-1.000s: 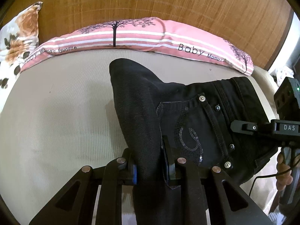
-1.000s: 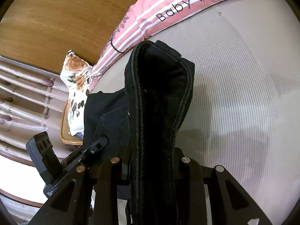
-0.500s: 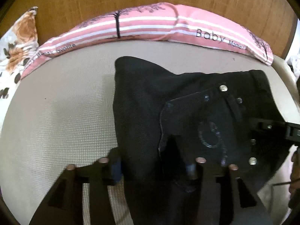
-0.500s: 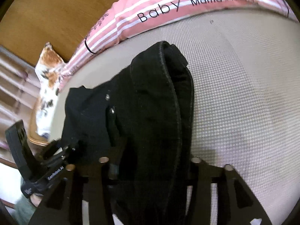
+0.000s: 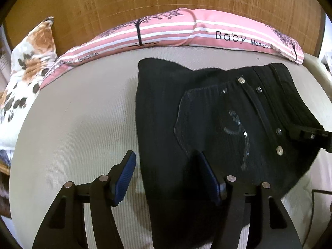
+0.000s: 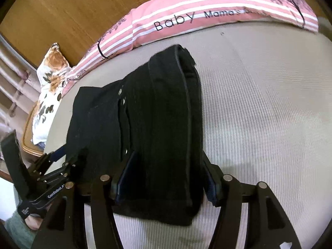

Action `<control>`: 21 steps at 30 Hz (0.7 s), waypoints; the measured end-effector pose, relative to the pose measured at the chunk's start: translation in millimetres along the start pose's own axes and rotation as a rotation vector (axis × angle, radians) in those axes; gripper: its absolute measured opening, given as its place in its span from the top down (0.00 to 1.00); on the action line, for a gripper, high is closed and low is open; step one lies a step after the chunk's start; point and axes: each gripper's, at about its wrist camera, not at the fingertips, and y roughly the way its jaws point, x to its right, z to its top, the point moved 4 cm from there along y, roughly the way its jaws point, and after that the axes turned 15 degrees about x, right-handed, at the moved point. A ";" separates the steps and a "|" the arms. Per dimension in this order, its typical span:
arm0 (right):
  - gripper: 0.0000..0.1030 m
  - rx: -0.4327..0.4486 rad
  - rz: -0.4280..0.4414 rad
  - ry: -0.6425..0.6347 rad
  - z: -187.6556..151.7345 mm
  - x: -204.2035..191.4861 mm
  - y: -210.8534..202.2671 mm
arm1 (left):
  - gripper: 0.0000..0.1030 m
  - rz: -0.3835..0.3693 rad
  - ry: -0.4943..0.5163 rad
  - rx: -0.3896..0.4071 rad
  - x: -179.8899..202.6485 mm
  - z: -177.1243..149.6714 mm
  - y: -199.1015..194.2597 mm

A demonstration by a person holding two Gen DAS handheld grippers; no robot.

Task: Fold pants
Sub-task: 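Lower the fold onto the stack and open the right gripper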

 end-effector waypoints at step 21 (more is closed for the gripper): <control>0.30 0.040 -0.096 -0.053 -29.3 -4.4 -19.2 | 0.31 0.094 -0.031 -0.007 -2.0 -23.9 -53.5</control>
